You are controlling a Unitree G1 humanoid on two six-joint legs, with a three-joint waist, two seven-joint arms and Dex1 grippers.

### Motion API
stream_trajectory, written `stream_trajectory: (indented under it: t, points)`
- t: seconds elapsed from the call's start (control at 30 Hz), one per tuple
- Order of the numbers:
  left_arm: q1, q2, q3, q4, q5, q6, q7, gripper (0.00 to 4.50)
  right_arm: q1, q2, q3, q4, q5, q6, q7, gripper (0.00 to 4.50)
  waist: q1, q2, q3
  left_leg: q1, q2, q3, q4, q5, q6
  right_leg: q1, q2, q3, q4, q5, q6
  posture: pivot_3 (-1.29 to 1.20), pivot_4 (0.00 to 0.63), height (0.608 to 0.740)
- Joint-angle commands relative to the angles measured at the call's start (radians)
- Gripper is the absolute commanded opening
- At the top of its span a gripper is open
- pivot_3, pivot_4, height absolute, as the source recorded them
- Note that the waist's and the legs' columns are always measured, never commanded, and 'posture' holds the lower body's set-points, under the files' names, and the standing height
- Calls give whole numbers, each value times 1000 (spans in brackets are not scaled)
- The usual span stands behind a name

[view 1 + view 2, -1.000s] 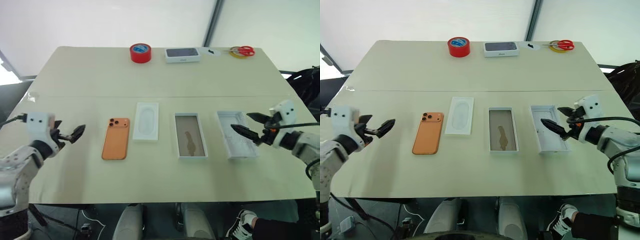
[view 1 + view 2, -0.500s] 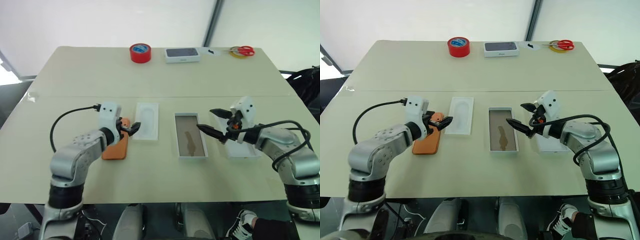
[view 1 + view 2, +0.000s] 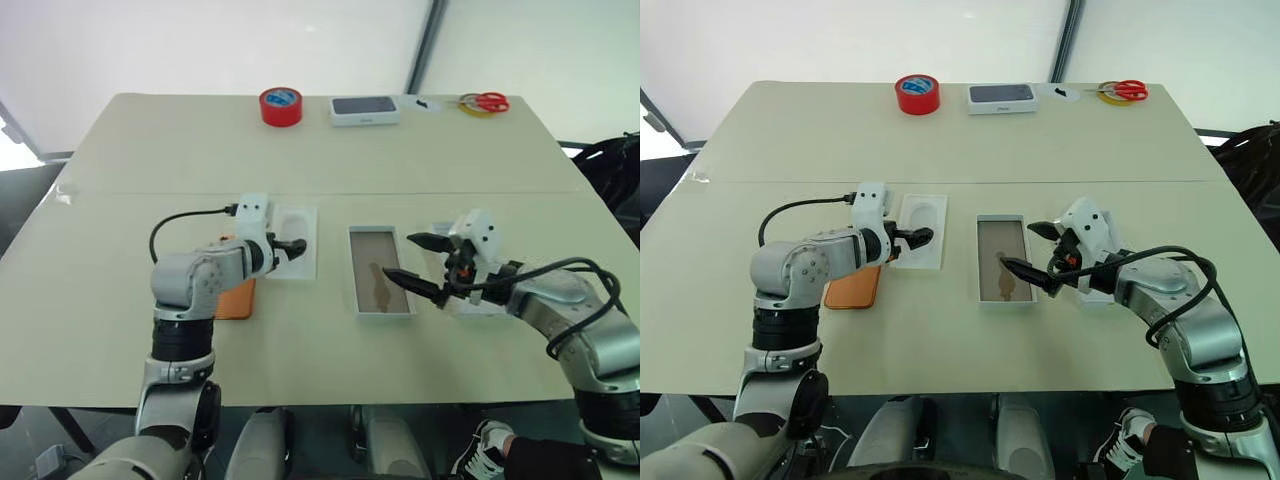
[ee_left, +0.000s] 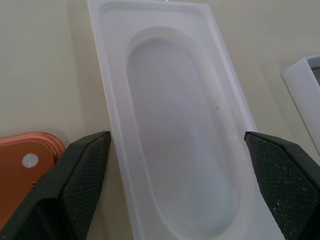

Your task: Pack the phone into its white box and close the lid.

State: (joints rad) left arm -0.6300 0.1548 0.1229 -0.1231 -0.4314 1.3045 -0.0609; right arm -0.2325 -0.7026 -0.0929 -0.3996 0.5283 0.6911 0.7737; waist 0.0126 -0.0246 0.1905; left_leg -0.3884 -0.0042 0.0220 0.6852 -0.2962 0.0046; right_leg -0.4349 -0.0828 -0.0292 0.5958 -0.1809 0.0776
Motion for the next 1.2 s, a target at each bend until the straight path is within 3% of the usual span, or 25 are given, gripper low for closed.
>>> stream_trajectory:
  t: [0.03, 0.17, 0.23, 0.3, 0.5, 0.73, 0.83, 1.07, 1.2]
  points:
    - [-18, -28, 47, 3, -6, 22, 8, 4500, -3, -21, -3, -51, 16, -4, 19, 4481, 0, 0, 0, 0, 0, 0, 0, 0, 0, 0, 0, 0, 0, 0, 0, 0, 150, 732]
    - [-32, -70, 106, 20, -13, 56, 20, 4500, -12, -58, 51, -73, -22, -12, 44, 4481, 1, 0, 0, 0, 0, 0, 0, 0, 0, 0, 0, 0, 0, 0, 0, 0, 150, 732]
    - [-35, -71, 116, 30, -1, 58, 23, 3980, -20, -80, 81, -88, -33, -6, 56, 4500, 1, 0, 0, 0, 0, 0, 0, 0, 0, 0, 0, 0, 0, 0, 0, 0, 150, 732]
    - [-34, -76, 145, 33, 3, 51, 33, 3215, -32, -115, 124, -113, -51, 4, 77, 4500, 0, 0, 0, 0, 0, 0, 0, 0, 0, 0, 0, 0, 0, 0, 0, 0, 150, 732]
    - [-39, -81, 175, 34, 4, 56, 34, 64, -67, -219, 241, -140, -133, -4, 151, 4500, 1, -1, 0, 0, 0, 0, 0, 0, 0, 0, 0, 0, -1, 0, 0, 0, 150, 732]
    - [-40, -83, 175, 35, 6, 28, 31, 64, -127, -276, 387, -79, -249, -31, 247, 4500, 1, -1, 0, 0, 0, 0, 0, 0, 0, 0, 0, -1, -1, 0, 0, 0, 150, 732]
    - [-42, -88, 177, 26, 0, 22, 28, 0, -142, -278, 440, -37, -313, -72, 276, 3756, 1, -1, 0, 0, 0, 0, 0, 0, 0, 0, -1, 0, -1, 0, 0, 0, 150, 732]
    - [-32, -91, 190, -1, -2, 25, 26, 0, -176, -244, 468, 0, -365, -92, 310, 32, 1, -1, 0, 0, 0, 0, 0, 0, 0, 0, -1, 0, 0, 0, 0, 0, 150, 732]
    - [-27, -95, 222, -25, -17, 19, 19, 0, -194, -227, 472, 6, -375, -115, 330, 32, 0, -1, 0, 0, 0, 0, 0, 0, -1, 0, -1, 0, -1, 0, 0, 0, 150, 732]
